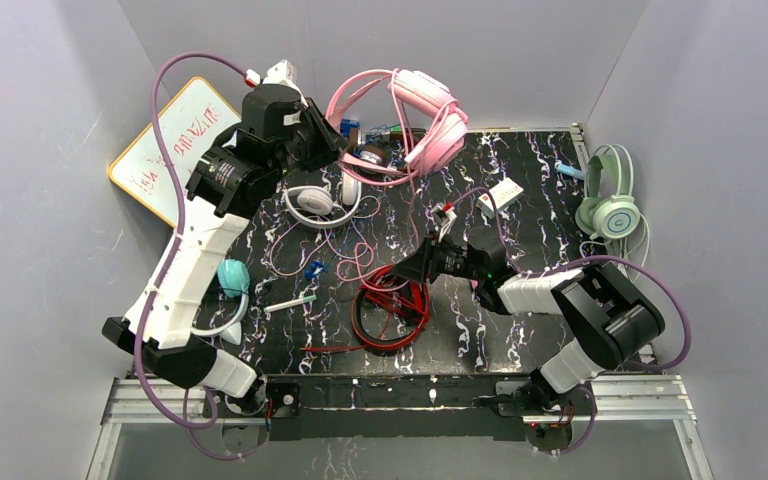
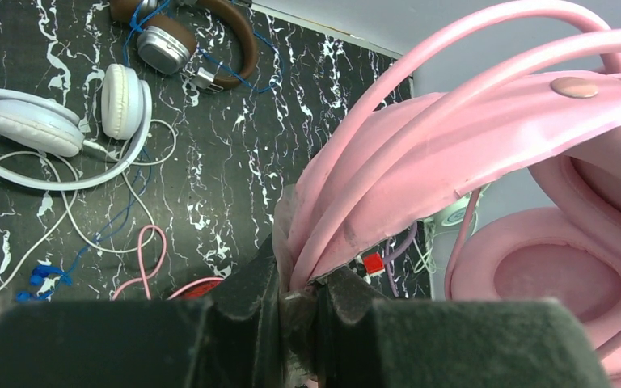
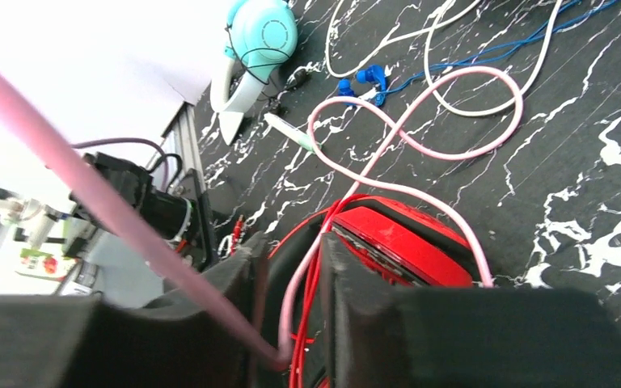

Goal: Wrap the headphones
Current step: Wrap the headphones cable around the headphones.

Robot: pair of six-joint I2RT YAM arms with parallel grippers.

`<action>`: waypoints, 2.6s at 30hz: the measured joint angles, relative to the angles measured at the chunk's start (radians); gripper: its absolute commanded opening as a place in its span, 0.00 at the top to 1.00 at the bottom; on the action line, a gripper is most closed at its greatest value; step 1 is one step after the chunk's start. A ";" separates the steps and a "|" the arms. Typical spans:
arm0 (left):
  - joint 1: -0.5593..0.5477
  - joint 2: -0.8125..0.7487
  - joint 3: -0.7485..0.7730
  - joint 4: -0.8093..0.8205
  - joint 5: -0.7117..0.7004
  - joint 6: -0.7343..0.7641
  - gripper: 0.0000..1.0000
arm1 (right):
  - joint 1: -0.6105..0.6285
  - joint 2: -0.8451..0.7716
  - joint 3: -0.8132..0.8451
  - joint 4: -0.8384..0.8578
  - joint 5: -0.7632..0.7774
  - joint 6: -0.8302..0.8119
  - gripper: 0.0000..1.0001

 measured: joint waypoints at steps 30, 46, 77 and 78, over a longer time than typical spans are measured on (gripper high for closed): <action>0.148 -0.114 -0.422 0.307 0.679 -0.105 1.00 | -0.317 -0.024 0.249 -0.233 -0.270 0.044 0.99; 0.008 -0.181 -0.477 -0.018 0.366 0.691 1.00 | -0.299 -0.006 0.763 -1.087 -0.320 -0.254 0.99; -0.192 -0.183 -0.527 0.325 -0.653 1.130 1.00 | -0.063 -0.024 0.679 -0.690 -0.471 0.275 0.95; -0.192 -0.182 -0.526 0.325 -0.666 1.091 1.00 | -0.061 -0.026 0.673 -0.666 -0.459 0.300 0.95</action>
